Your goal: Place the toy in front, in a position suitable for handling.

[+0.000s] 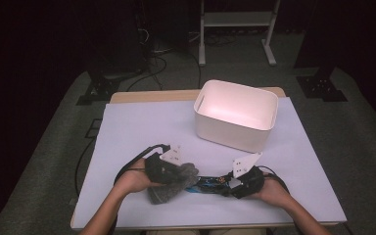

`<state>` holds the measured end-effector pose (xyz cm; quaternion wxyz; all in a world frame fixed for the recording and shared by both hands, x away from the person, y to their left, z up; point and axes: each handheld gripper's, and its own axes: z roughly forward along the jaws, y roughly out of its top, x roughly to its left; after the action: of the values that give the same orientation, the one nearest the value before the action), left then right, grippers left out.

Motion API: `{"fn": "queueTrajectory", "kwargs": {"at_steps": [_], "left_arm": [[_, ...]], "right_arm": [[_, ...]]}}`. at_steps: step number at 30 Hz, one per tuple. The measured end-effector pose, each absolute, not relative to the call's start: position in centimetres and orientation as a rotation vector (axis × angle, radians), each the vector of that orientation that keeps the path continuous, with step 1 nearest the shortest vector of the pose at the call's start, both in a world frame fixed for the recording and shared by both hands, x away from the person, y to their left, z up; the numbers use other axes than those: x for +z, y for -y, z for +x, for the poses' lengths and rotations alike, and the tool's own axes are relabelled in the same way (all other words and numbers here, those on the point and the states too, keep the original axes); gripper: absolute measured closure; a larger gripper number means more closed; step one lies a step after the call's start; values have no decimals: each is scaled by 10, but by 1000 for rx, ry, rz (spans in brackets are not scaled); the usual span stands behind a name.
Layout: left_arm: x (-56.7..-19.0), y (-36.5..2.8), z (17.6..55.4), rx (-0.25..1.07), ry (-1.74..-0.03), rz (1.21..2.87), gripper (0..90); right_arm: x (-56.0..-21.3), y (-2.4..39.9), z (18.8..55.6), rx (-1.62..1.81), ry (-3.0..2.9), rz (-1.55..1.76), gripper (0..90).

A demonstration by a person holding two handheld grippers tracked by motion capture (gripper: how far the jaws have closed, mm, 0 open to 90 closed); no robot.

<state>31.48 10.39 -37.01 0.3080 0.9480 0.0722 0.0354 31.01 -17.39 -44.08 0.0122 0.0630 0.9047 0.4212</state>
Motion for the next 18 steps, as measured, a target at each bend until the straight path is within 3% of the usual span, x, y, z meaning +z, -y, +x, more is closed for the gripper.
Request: {"fn": "queueTrajectory", "kwargs": {"at_steps": [7, 18], "left_arm": [[-368, -73, 315, 108, -78, 2549, 801], [-366, -81, 314, 115, -93, 2552, 802]], "right_arm": [[-441, 174, 309, 1314, -2817, 187, 559], [-441, 173, 309, 1318, -2817, 185, 562]]}}
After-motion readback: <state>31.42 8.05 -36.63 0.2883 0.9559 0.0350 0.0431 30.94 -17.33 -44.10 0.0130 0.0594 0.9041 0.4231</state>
